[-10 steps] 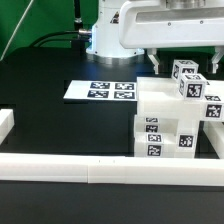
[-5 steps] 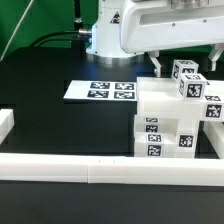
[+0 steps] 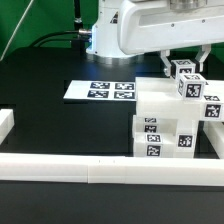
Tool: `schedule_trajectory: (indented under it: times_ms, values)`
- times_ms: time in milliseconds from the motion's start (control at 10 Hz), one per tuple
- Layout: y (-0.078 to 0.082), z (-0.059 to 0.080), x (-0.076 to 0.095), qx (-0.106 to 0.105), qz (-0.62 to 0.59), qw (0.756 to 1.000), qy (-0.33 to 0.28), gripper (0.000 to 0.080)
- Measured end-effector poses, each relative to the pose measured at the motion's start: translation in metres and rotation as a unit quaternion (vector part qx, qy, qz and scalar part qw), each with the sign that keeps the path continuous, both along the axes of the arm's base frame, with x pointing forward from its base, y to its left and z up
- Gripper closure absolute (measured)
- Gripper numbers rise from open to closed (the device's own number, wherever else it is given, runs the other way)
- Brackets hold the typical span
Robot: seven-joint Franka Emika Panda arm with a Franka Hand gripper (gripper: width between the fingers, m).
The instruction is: Assemble chair
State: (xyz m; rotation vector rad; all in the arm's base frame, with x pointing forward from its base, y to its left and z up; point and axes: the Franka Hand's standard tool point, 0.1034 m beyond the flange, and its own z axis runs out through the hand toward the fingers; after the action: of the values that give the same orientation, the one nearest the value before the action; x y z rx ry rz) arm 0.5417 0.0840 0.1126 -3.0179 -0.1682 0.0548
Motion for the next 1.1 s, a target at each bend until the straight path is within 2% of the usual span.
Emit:
schedule_trajectory:
  times_ms: [400, 600, 1100]
  values:
    - [0.0011, 0.0, 0.0, -0.003, -0.185, 0.983, 0.022, 0.0517]
    - [0.0014, -0.0001, 0.0, -0.004, -0.227, 0.973, 0.028, 0.0517]
    - [0.0025, -0.0005, -0.0003, -0.009, -0.375, 0.926, 0.046, 0.0515]
